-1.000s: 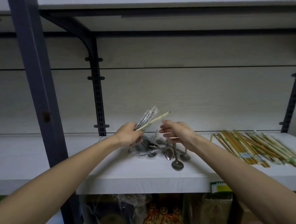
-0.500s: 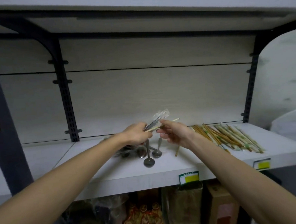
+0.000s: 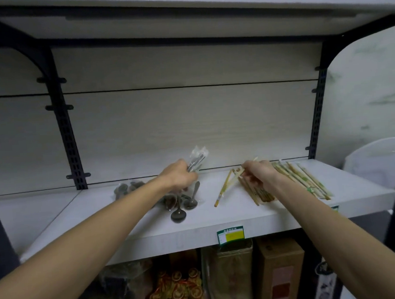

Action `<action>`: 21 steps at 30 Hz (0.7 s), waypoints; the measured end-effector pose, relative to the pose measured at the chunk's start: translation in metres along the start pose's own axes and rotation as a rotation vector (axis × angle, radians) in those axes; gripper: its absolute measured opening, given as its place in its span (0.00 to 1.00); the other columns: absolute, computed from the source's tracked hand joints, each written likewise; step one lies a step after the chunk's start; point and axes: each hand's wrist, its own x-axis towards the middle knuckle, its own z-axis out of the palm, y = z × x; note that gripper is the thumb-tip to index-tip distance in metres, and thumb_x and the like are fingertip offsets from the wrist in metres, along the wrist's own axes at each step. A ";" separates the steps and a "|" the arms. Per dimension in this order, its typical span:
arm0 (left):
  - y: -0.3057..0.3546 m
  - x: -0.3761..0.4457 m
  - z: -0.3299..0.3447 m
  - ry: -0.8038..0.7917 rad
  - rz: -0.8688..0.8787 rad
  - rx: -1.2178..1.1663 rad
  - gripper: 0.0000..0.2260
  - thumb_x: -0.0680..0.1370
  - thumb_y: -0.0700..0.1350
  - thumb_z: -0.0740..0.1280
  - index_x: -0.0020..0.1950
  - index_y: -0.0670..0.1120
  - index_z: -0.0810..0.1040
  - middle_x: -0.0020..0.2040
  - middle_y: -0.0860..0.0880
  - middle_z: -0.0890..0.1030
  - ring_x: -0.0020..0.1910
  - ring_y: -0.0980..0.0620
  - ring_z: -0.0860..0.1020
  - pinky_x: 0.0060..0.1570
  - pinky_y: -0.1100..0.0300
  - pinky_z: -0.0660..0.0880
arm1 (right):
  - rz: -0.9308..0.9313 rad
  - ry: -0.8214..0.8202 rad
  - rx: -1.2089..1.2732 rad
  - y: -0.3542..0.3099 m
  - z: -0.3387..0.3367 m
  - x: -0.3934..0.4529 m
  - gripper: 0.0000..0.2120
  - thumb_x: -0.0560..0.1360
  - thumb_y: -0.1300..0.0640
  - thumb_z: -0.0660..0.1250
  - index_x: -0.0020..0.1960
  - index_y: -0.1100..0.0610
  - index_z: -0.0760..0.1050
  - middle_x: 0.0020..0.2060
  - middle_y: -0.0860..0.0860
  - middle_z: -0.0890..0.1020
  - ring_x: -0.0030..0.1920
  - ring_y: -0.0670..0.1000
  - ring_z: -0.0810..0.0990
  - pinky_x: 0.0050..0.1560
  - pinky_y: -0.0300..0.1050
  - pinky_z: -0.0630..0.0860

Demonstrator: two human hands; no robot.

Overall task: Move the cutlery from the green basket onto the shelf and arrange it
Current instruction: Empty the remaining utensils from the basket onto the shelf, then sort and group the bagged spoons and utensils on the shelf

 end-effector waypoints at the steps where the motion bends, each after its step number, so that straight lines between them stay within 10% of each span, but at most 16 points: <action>1: 0.001 0.001 0.001 -0.007 -0.023 -0.017 0.06 0.79 0.46 0.65 0.48 0.45 0.70 0.46 0.42 0.84 0.35 0.45 0.81 0.30 0.55 0.75 | -0.049 -0.020 -0.154 0.000 -0.003 -0.002 0.15 0.78 0.58 0.65 0.34 0.61 0.77 0.22 0.51 0.76 0.19 0.47 0.68 0.19 0.34 0.62; 6: 0.006 0.007 0.009 -0.003 -0.054 0.110 0.18 0.78 0.47 0.65 0.64 0.43 0.67 0.51 0.44 0.80 0.47 0.44 0.81 0.41 0.50 0.77 | -0.265 -0.028 -0.665 -0.002 0.002 0.010 0.17 0.77 0.54 0.68 0.29 0.55 0.76 0.26 0.49 0.78 0.31 0.51 0.78 0.34 0.41 0.71; 11: 0.011 0.010 0.020 -0.094 -0.042 0.051 0.21 0.81 0.56 0.67 0.64 0.41 0.73 0.56 0.42 0.81 0.52 0.44 0.80 0.48 0.55 0.75 | -0.516 0.125 -1.302 0.001 0.013 0.008 0.10 0.79 0.56 0.62 0.59 0.57 0.74 0.58 0.57 0.79 0.61 0.60 0.78 0.55 0.48 0.74; 14: 0.001 0.012 0.016 -0.166 -0.021 -0.136 0.17 0.82 0.56 0.66 0.52 0.41 0.79 0.41 0.44 0.80 0.37 0.48 0.77 0.37 0.57 0.71 | -0.631 0.134 -1.284 0.010 0.027 0.007 0.11 0.79 0.53 0.59 0.58 0.56 0.75 0.57 0.57 0.81 0.57 0.60 0.79 0.53 0.49 0.74; 21: -0.037 0.005 -0.008 -0.014 0.117 0.301 0.15 0.82 0.54 0.65 0.64 0.49 0.81 0.62 0.49 0.82 0.60 0.48 0.79 0.60 0.54 0.75 | -0.652 0.011 -1.058 0.011 0.078 -0.011 0.14 0.77 0.48 0.62 0.49 0.55 0.82 0.47 0.56 0.85 0.48 0.58 0.82 0.43 0.46 0.75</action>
